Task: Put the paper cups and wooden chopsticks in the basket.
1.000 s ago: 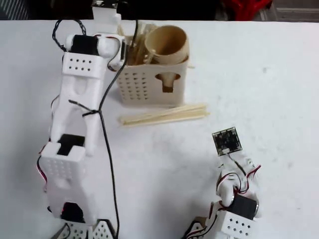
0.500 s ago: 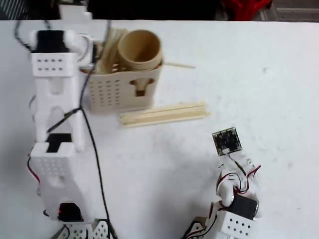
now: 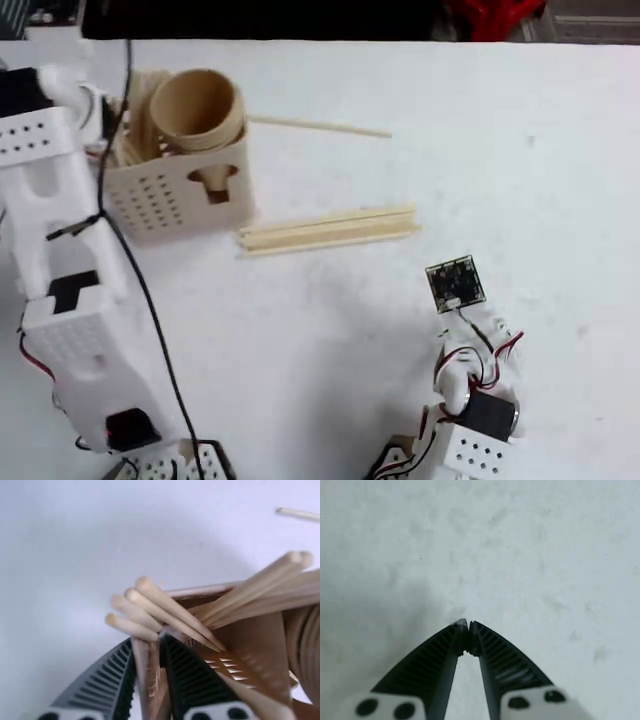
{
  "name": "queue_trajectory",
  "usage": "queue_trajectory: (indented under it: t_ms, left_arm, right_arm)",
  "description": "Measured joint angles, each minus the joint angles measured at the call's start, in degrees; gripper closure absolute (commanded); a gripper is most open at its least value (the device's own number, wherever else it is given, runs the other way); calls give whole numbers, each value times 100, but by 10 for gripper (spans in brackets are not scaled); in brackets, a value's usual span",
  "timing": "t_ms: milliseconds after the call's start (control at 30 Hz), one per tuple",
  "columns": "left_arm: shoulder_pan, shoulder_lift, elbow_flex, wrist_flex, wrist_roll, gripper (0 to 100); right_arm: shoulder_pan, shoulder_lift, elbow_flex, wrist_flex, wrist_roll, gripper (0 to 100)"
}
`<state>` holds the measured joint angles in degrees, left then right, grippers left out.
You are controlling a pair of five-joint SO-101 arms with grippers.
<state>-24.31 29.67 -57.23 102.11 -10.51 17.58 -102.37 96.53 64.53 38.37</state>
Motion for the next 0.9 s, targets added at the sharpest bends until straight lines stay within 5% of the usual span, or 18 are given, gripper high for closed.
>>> queue_trajectory:
  t_ms: [300,467,900]
  left_arm:
    - [-211,-510,9,0,-369,830]
    - [-229,-1178,9,0,-580,830]
    - [-730,-3815,-9,0,-677,830]
  right_arm:
    - [0,0,0,0,0,972]
    - [-273,0,0,0,53,876]
    - [-396,352,-1345,800,246,907]
